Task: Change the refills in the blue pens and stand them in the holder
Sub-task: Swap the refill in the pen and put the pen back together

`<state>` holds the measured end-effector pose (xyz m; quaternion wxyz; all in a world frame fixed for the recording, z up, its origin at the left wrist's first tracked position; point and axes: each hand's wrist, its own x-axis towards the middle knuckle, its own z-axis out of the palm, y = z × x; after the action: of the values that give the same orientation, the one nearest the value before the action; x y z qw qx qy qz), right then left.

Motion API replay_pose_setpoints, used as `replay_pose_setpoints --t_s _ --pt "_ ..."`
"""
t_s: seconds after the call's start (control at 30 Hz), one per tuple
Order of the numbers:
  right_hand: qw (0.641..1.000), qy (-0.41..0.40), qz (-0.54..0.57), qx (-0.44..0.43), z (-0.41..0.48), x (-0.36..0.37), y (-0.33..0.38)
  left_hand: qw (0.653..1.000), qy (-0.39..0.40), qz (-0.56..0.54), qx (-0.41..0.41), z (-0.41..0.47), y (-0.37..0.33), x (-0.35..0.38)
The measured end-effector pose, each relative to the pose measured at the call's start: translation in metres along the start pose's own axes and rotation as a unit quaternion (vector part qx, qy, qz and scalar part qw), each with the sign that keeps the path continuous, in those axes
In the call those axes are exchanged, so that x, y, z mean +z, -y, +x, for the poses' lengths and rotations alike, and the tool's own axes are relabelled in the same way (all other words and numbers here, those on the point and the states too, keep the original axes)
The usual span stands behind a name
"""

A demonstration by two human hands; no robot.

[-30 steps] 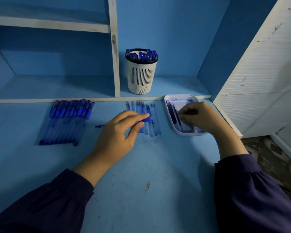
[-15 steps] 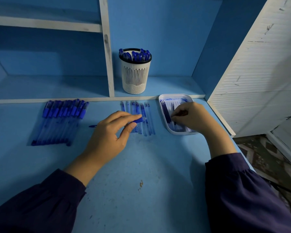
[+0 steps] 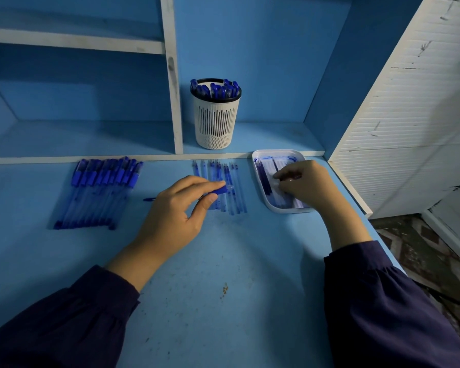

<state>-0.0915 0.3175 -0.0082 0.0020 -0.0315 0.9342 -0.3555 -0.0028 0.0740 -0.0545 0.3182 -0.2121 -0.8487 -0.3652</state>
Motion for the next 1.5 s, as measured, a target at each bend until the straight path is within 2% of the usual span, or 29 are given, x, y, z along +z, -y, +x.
replay_pose_setpoints --t_s 0.13,0.2,0.27,0.33,0.4,0.93,1.2,1.37,1.5 --pt "0.981 0.013 0.195 0.003 -0.009 -0.004 0.012 1.0 -0.012 0.001 -0.002 -0.001 0.0 -0.001" --pt "0.941 0.022 0.336 0.002 -0.014 -0.001 0.023 1.0 -0.026 0.005 -0.007 -0.001 0.0 -0.001" --pt "0.884 0.014 0.467 0.013 -0.018 0.007 0.036 0.999 -0.034 0.002 -0.015 -0.001 0.0 -0.001" --pt "0.837 -0.002 0.547 0.025 -0.022 0.017 0.046 0.999 -0.037 0.0 -0.018 -0.001 -0.001 -0.001" --pt "0.816 -0.011 0.577 0.032 -0.025 0.028 0.052 0.999 -0.039 0.002 -0.018 -0.001 -0.001 -0.002" --pt "0.821 -0.026 0.57 0.008 -0.033 0.044 0.055 0.999 -0.048 -0.003 -0.021 0.0 0.0 -0.004" --pt "0.845 -0.087 0.527 -0.03 -0.038 0.049 0.058 0.999 -0.051 0.002 -0.02 -0.001 0.0 -0.005" --pt "0.848 -0.108 0.517 -0.04 -0.042 0.05 0.06 0.998 -0.057 0.004 -0.013 -0.001 0.001 -0.005" --pt "0.865 -0.129 0.474 -0.105 -0.048 0.047 0.064 0.997 -0.07 0.008 -0.019 -0.001 0.003 -0.006"
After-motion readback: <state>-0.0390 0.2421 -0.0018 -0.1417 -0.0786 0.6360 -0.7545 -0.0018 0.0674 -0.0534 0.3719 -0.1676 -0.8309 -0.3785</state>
